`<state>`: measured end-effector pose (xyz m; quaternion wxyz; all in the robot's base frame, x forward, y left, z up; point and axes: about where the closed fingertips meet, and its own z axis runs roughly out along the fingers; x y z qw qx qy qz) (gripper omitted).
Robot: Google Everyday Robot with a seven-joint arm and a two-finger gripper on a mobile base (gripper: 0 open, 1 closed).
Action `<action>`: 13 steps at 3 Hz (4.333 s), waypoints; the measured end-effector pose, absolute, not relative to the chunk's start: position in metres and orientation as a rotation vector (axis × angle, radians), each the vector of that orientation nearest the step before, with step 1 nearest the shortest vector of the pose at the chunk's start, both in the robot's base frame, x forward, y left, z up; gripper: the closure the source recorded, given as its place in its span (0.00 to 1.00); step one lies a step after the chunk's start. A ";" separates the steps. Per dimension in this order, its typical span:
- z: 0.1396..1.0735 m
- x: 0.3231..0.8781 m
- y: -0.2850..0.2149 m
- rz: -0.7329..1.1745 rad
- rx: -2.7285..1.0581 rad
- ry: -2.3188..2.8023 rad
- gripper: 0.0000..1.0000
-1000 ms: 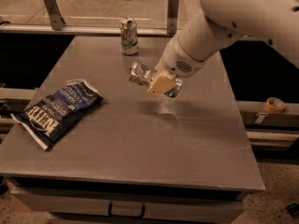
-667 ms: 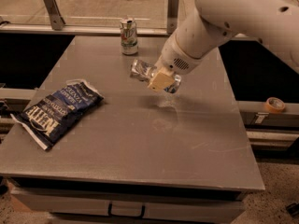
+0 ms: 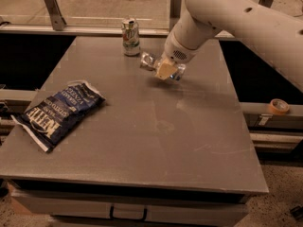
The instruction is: Move redbull can near 7up can
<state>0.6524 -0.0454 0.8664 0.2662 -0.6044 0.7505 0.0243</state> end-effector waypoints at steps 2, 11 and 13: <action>0.842 0.725 -0.045 0.012 -1.559 2.063 1.00; 1.006 0.646 -0.101 0.109 -1.371 1.731 0.00; 1.058 0.595 -0.147 0.049 -1.344 1.626 0.00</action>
Offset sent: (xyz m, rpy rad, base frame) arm 0.1113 0.0070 -0.0267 0.0149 -0.0602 -0.1114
